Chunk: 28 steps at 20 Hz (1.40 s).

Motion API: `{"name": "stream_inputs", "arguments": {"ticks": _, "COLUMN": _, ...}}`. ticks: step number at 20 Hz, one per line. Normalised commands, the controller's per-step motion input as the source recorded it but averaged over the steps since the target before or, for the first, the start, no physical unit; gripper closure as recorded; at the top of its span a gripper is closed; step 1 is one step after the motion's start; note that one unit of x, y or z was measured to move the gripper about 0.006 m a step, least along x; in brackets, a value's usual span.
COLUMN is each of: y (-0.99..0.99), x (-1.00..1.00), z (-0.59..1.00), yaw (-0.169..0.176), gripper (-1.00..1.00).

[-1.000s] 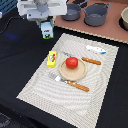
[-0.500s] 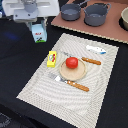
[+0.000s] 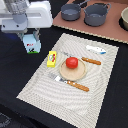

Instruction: Interact with the objects in diverse but meaningful ways.

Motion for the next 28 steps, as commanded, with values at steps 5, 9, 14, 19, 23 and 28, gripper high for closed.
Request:
{"name": "stream_inputs", "arguments": {"ticks": 5, "y": -0.76, "x": 0.66, "z": 0.00, "yaw": -0.006, "gripper": 1.00}}
{"name": "stream_inputs", "arguments": {"ticks": 9, "y": -0.88, "x": 0.50, "z": -0.05, "yaw": 0.000, "gripper": 1.00}}
{"name": "stream_inputs", "arguments": {"ticks": 14, "y": -0.94, "x": 0.37, "z": -0.14, "yaw": 0.000, "gripper": 1.00}}
{"name": "stream_inputs", "arguments": {"ticks": 19, "y": -0.62, "x": 0.39, "z": -0.16, "yaw": 0.000, "gripper": 1.00}}
{"name": "stream_inputs", "arguments": {"ticks": 23, "y": -0.38, "x": 0.43, "z": -0.08, "yaw": 0.000, "gripper": -1.00}}
{"name": "stream_inputs", "arguments": {"ticks": 28, "y": 0.15, "x": 0.40, "z": 0.89, "yaw": 0.012, "gripper": -1.00}}
